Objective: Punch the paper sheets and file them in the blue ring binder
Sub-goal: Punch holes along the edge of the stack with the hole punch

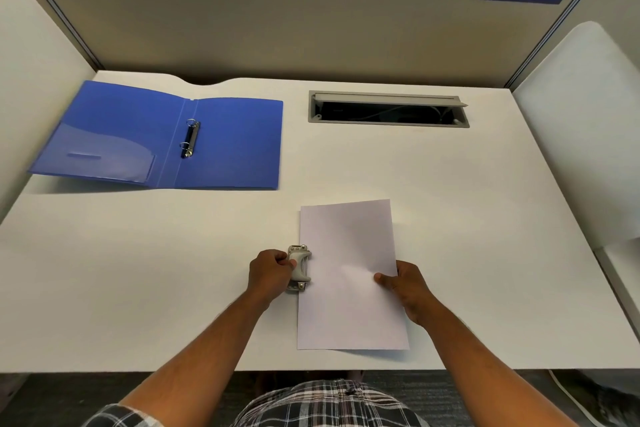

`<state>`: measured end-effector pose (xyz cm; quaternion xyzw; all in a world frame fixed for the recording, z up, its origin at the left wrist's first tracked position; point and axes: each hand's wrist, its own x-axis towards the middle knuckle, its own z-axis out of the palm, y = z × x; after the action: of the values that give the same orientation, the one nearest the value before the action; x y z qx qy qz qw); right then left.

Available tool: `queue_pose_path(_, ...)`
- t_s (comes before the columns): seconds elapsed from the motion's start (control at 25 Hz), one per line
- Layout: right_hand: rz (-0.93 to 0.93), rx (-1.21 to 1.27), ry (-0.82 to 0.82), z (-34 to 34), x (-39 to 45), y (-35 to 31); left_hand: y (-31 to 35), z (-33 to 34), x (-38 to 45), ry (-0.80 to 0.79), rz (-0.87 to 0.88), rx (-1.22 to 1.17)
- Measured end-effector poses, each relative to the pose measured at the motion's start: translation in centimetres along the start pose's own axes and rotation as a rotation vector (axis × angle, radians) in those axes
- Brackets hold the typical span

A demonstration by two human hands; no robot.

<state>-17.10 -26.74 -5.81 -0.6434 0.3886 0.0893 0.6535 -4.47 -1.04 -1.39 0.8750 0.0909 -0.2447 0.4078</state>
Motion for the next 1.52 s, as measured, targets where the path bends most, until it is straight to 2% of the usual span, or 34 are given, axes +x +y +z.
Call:
queue_pose_path(0.64, 0.019, 0.023, -0.015, 0.0, -0.4, 0.4, 0.0, -0.1, 0.2, -0.023, -0.013, -0.027)
queue_pose_path(0.92, 0.060, 0.113, 0.008, 0.2, 0.1, 0.8, -0.4, -0.1, 0.4, -0.048, -0.020, -0.068)
queue_pose_path(1.52, -0.010, -0.044, -0.022, 0.3, 0.9, -0.7, -0.4, -0.1, 0.4, -0.045, -0.018, -0.060)
